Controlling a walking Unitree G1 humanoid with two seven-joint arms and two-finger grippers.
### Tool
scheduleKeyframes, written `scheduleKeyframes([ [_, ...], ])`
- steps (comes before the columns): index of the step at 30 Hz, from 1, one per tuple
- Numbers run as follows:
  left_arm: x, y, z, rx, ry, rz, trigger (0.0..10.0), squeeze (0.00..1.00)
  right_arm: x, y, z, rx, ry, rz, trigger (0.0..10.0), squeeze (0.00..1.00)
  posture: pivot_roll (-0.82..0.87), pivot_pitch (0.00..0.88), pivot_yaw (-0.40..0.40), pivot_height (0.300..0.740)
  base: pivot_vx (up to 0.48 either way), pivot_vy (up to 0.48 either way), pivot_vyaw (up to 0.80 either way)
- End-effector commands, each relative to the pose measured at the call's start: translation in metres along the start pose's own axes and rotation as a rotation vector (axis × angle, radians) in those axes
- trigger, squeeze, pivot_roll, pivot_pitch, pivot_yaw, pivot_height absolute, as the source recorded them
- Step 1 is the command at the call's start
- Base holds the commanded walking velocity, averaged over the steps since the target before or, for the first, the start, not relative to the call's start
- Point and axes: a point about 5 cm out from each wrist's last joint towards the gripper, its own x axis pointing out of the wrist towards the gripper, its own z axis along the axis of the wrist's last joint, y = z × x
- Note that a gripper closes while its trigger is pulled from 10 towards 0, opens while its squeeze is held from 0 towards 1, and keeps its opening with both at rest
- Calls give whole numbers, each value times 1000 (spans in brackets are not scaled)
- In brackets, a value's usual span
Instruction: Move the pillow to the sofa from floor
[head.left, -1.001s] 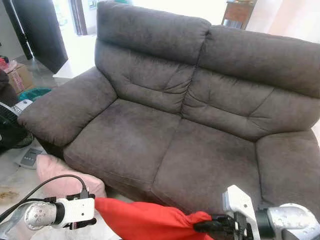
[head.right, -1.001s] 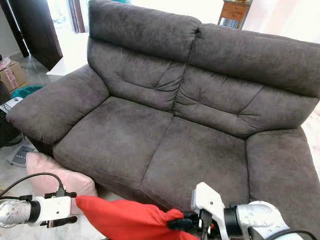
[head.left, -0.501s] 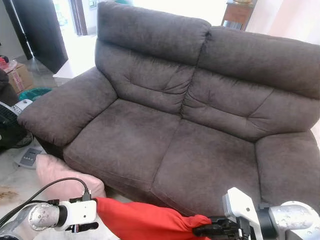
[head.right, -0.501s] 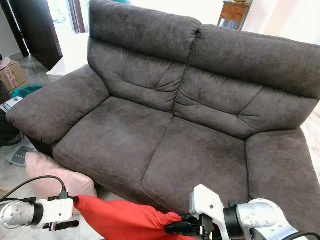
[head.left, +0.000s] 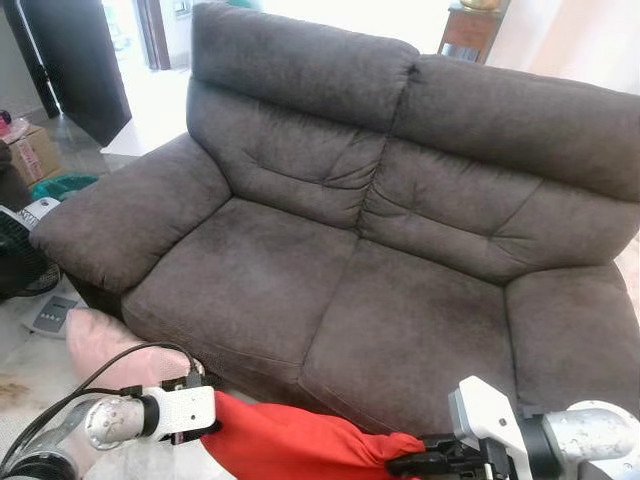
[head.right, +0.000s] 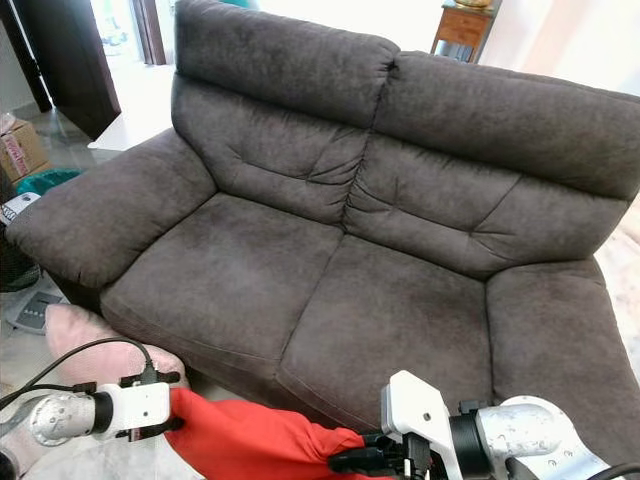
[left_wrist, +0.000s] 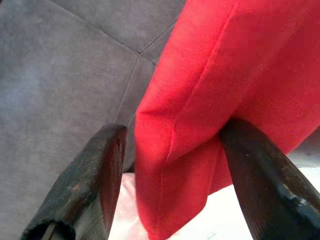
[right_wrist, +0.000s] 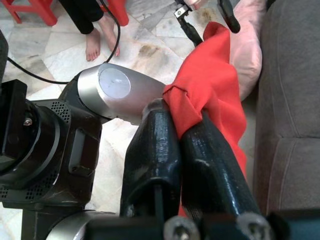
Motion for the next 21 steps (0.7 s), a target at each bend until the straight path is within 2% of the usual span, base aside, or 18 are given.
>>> scheduleKeyframes([
  [1,4,1,3,-23,-15,-2,10000,0,-6,4,23,-100,-65,24,10000,0,78,11,-122,740,0,0,0],
  [6,11,-4,4,-92,-14,-25,10000,0,-8,5,24,-98,-63,21,10000,0,67,11,-125,740,0,0,0],
  [9,14,-6,4,-96,-15,-27,10000,0,-9,5,24,-97,-64,19,10000,0,65,11,-127,740,0,0,0],
  [10,14,-7,4,-99,-15,-28,9294,0,-9,5,24,-96,-63,17,10000,0,64,11,-128,740,0,0,0],
  [11,14,-7,4,-101,-15,-29,4157,0,-9,5,24,-97,-61,15,10000,0,64,11,-128,740,0,0,0],
  [12,15,-8,4,-106,-18,-31,0,0,-9,4,24,-97,-59,11,10000,0,62,10,-130,740,0,0,0],
  [21,17,-12,6,-142,-40,-52,0,0,-9,2,25,-99,-61,6,10000,0,64,5,-132,740,0,0,0],
])
